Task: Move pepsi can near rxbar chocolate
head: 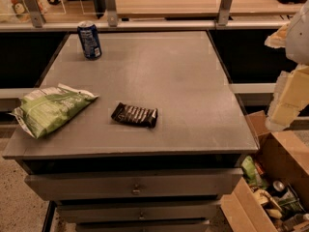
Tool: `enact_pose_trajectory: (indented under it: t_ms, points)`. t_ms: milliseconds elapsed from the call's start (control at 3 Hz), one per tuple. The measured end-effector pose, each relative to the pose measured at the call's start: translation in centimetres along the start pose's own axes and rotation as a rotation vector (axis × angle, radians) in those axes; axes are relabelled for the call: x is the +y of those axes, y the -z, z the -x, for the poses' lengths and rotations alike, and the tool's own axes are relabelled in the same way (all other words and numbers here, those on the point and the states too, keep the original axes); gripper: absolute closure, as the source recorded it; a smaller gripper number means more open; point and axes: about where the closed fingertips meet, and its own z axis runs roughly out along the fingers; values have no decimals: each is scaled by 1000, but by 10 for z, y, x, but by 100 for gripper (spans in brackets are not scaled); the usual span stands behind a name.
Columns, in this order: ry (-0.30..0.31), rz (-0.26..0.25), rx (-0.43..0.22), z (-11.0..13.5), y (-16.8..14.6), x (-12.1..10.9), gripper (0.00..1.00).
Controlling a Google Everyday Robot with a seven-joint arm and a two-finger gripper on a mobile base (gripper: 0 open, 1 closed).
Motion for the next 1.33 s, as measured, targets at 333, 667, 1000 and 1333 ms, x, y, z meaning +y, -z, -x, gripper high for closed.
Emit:
enact_pose_trajectory:
  t_ms: [333, 667, 1000, 1333]
  points:
    - [-1, -16, -13, 3, 1, -7, 0]
    - [24, -46, -54, 20, -6, -34, 0]
    - [38, -86, -111, 48, -22, -75, 0]
    - [40, -108, -206, 82, -44, -117, 0]
